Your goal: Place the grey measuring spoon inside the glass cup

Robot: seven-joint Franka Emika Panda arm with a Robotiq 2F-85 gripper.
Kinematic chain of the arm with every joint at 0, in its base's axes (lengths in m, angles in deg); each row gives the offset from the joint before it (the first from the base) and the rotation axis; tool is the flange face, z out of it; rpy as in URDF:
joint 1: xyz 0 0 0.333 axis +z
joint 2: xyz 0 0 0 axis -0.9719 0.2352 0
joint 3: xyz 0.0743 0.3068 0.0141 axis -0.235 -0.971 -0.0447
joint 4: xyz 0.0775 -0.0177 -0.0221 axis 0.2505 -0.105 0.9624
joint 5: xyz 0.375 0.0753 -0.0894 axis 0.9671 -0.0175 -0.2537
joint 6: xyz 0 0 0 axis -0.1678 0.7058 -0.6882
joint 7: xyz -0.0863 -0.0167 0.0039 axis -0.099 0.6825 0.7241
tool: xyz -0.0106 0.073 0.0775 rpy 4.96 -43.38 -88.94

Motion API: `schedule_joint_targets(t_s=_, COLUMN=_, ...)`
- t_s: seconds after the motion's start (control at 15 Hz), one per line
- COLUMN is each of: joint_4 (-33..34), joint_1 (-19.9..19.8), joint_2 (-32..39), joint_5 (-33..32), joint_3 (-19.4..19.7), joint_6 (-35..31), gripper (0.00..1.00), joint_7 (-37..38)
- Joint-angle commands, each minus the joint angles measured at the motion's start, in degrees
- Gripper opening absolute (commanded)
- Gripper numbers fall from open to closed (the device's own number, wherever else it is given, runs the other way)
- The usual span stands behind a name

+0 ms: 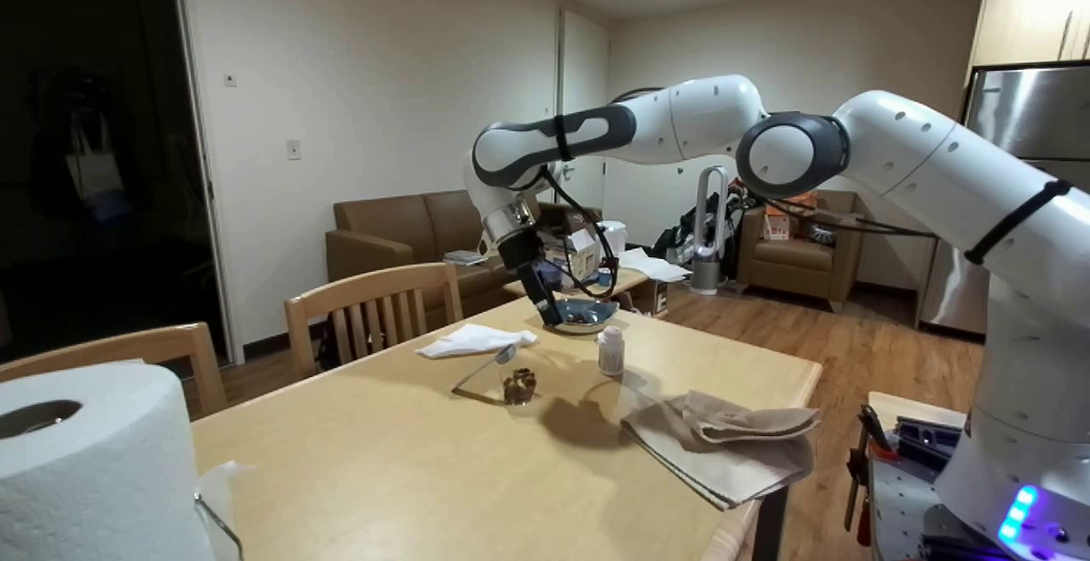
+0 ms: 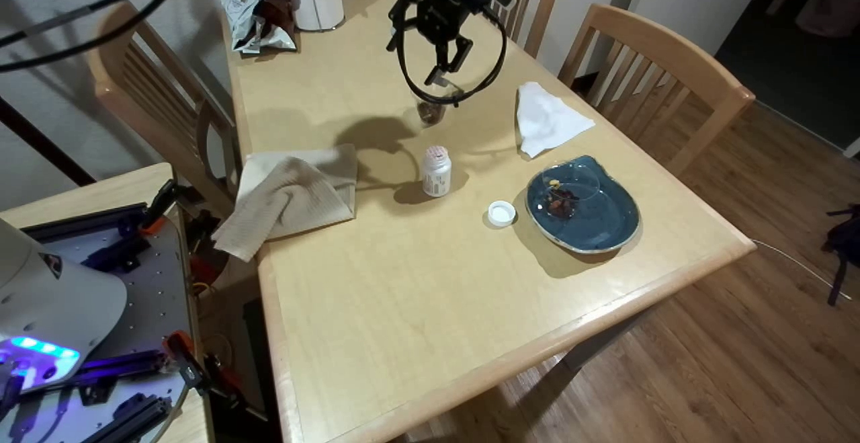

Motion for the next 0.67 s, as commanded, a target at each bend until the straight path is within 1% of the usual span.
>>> schedule_joint_targets(t_s=0.0, joint_4=0.53, joint_1=0.20, joint_2=0.40, joint_5=-1.49, joint_3=-0.14, joint_6=-1.71, gripper=1.00, joint_7=-3.91)
schedule_joint_targets(t_s=0.13, joint_4=0.87, joint_1=0.16, joint_2=0.83, joint_5=-2.01, joint_3=-0.51, joint_6=-3.65, gripper=1.00, joint_7=-8.70)
schedule_joint_targets(t_s=0.53, joint_4=1.38, joint_1=1.40, joint_2=1.59, joint_5=-7.79, joint_3=-0.29, joint_6=-9.76, gripper=1.00, joint_7=-25.26)
schedule_joint_targets(t_s=0.6, joint_4=0.89, joint_1=1.29, joint_2=1.38, joint_5=-7.76, joint_3=-0.41, joint_6=-11.11, gripper=1.00, joint_7=-26.56)
